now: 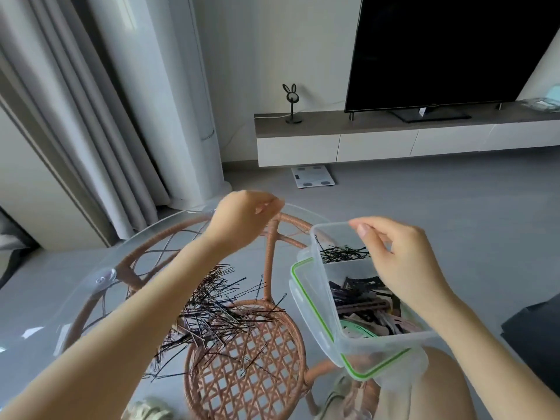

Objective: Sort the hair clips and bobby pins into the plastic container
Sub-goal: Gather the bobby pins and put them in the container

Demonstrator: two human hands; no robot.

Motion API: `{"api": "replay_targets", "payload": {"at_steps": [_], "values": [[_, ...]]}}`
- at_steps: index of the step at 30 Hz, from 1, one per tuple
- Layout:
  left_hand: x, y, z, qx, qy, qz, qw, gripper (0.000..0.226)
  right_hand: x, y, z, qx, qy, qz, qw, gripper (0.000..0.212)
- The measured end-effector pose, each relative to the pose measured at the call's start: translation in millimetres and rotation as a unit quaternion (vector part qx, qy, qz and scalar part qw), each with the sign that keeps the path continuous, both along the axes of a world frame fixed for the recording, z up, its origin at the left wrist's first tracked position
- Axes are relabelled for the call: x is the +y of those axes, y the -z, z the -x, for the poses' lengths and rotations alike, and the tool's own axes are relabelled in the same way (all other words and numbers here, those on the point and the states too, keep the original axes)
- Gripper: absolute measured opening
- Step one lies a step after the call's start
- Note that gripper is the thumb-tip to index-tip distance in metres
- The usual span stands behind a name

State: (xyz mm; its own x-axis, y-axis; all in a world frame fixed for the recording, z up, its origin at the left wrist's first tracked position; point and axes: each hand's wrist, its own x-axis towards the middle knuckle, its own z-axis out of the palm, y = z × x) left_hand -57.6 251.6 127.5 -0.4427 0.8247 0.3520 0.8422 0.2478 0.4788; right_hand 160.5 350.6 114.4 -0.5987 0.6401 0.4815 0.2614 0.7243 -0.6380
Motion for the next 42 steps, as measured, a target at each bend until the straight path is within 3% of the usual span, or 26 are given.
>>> {"api": "replay_targets", "payload": {"at_steps": [3, 7, 10, 14, 18, 22, 25, 28, 31, 33, 42], "values": [[-67.3, 28.9, 31.9, 0.002, -0.093, 0.028, 0.995, 0.038, -59.8, 8.2, 17.9, 0.018, -0.086, 0.069, 0.994, 0.029], [-155.6, 79.5, 43.0, -0.055, -0.195, 0.08, 0.976, 0.074, -115.5, 51.0, 57.4, -0.063, -0.13, 0.123, 0.982, 0.038], [-187.4, 111.3, 36.1, -0.081, -0.268, 0.112, 0.953, 0.082, -131.5, 85.0, 83.9, -0.132, -0.071, 0.136, 0.979, 0.042], [-177.3, 128.8, 27.4, -0.088, -0.297, 0.11, 0.944, 0.073, -135.1, 114.9, 107.0, -0.213, 0.04, 0.059, 0.974, 0.05], [-143.2, 133.4, 25.5, -0.11, -0.259, 0.08, 0.956, 0.061, -146.8, 118.1, 133.0, -0.175, 0.017, 0.068, 0.982, 0.048], [-119.6, 130.0, 15.3, -0.165, -0.241, -0.029, 0.956, 0.051, -162.1, 115.5, 141.8, -0.087, -0.058, 0.125, 0.987, 0.041], [-123.4, 119.9, 27.0, -0.155, -0.269, -0.106, 0.944, 0.05, -153.3, 109.5, 145.4, -0.021, -0.04, 0.142, 0.989, 0.035], [-123.3, 110.2, 62.2, -0.112, -0.248, -0.039, 0.962, 0.052, -121.1, 99.9, 169.8, -0.028, -0.024, 0.145, 0.989, 0.036], [-111.0, 107.8, 78.9, -0.166, -0.172, 0.076, 0.968, 0.05, -98.5, 98.0, 199.8, -0.142, -0.076, 0.174, 0.971, 0.043], [-103.8, 112.6, 75.9, -0.181, -0.134, 0.102, 0.969, 0.052, -95.7, 103.3, 209.5, -0.194, -0.113, 0.158, 0.962, 0.043], [-137.8, 121.4, 30.8, -0.202, -0.063, 0.018, 0.977, 0.048, -121.1, 113.8, 151.3, -0.127, -0.206, 0.195, 0.951, 0.037]]}}
